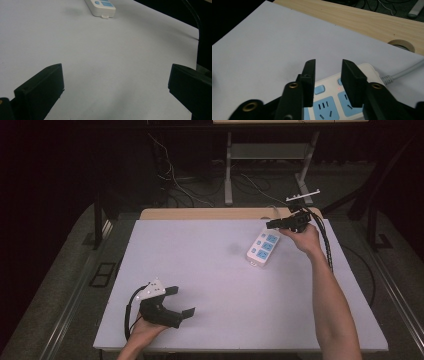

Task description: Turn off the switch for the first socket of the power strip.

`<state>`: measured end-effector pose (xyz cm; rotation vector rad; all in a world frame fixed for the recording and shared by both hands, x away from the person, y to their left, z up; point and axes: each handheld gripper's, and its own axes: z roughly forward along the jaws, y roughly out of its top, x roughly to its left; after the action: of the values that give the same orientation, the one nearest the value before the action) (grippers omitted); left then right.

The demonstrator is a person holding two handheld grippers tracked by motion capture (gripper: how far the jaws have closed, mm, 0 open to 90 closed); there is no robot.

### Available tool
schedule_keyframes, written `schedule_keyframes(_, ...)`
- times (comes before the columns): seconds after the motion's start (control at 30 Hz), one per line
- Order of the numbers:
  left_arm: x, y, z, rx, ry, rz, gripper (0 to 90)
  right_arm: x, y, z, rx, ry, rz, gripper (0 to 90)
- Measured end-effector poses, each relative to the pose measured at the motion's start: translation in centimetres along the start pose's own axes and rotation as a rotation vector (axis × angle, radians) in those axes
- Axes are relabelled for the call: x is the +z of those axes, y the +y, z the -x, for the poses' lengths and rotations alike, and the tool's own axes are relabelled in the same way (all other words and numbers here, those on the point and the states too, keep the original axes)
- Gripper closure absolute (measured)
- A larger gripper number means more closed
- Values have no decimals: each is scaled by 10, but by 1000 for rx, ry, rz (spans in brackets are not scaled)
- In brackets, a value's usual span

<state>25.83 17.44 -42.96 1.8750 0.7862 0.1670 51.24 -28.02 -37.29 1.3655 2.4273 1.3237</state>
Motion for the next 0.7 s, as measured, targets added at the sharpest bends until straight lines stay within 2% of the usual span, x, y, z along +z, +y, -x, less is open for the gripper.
schedule_keyframes(0.1, -1, 0, 0, 0, 4, 4, 0, 6, -1, 0, 12, 8, 5, 772)
schedule_keyframes(0.27, -1, 0, 0, 1, 4, 4, 0, 16, -2, -3, 3, -15, 6, 890)
schedule_keyframes(0.5, -2, 0, 0, 3, 8, 5, 0, 31, -7, 0, 25, -63, -15, 896)
schedule_keyframes(0.7, -2, 0, -1, 0, 12, 4, 0, 39, -11, 4, 29, -70, -21, 896)
